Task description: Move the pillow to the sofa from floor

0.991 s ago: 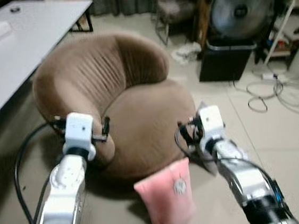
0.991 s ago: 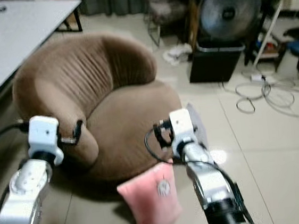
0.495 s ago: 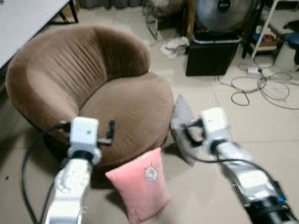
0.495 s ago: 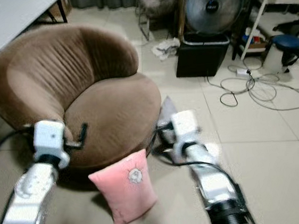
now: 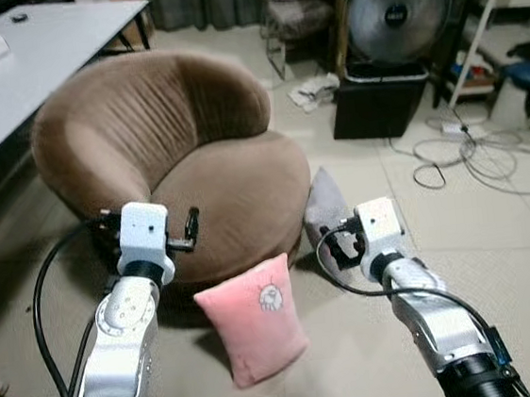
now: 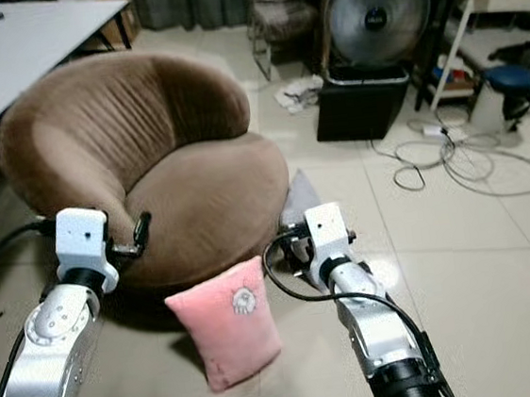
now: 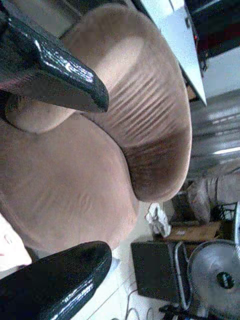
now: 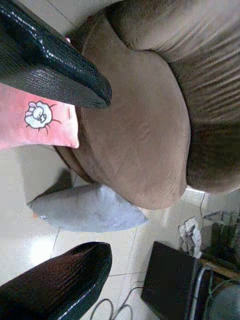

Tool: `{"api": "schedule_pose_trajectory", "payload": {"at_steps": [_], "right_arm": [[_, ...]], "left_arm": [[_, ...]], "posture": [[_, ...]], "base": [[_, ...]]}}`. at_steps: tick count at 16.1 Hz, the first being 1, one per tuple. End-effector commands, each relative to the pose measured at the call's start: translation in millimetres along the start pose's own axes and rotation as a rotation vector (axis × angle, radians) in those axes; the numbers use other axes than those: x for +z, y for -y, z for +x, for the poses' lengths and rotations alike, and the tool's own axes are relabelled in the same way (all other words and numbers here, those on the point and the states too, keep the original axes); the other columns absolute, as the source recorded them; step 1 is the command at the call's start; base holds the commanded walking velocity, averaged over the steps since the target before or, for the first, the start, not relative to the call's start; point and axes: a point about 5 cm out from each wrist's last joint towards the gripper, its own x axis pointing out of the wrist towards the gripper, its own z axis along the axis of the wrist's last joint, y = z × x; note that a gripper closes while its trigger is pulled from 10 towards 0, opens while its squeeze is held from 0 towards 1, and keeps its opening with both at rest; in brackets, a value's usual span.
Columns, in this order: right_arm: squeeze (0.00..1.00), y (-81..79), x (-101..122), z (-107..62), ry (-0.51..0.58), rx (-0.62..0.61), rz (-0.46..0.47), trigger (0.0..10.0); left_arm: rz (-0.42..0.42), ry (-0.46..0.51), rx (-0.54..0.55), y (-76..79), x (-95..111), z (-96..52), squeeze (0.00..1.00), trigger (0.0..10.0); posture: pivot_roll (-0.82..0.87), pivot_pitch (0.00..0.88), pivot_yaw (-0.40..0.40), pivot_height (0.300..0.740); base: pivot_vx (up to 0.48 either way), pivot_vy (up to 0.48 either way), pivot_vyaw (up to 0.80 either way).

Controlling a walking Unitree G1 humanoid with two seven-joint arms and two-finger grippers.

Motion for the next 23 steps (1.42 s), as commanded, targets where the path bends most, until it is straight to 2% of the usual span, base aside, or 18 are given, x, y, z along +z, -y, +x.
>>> {"api": "schedule_pose_trajectory", "payload": {"at_steps": [1, 4, 10, 18, 23], "right_arm": [[0.0, 6.6, 6, -0.7, 0.017, -0.009, -0.02, 10.0], [0.0, 8.0, 4, -0.2, 0.01, -0.01, -0.024, 10.0], [0.0, 5.9, 1, 3.2, -0.017, 0.012, -0.036, 10.0], [0.0, 9.8, -5, 3.7, -0.036, -0.004, -0.027, 10.0], [0.0, 15.7, -22, -1.8, -0.084, -0.036, -0.004, 10.0]], "left_arm": [[-0.006, 0.001, -0.016, 3.4, -1, 0.3, 0.0, 10.0], [-0.015, -0.008, -0.022, 4.9, -5, -2.2, 0.0, 10.0], [-0.015, -0.051, -0.021, 3.1, -17, -7.1, 0.0, 10.0], [-0.006, -0.053, -0.036, 3.7, -18, -5.4, 0.0, 10.0], [0.007, -0.071, -0.073, 6.6, -24, -3.1, 0.0, 10.0]], "posture": [[0.13, 0.0, 0.023, 0.74], [0.13, 0.0, 0.023, 0.74], [0.16, 0.0, -0.015, 0.74], [0.15, 0.0, -0.004, 0.74], [0.13, 0.0, 0.019, 0.74]], "base": [[0.0, 0.0, 0.72], [0.319, 0.0, 0.67], [0.356, 0.0, 0.0], [0.382, 0.0, 0.0], [0.391, 0.0, 0.0]]}}
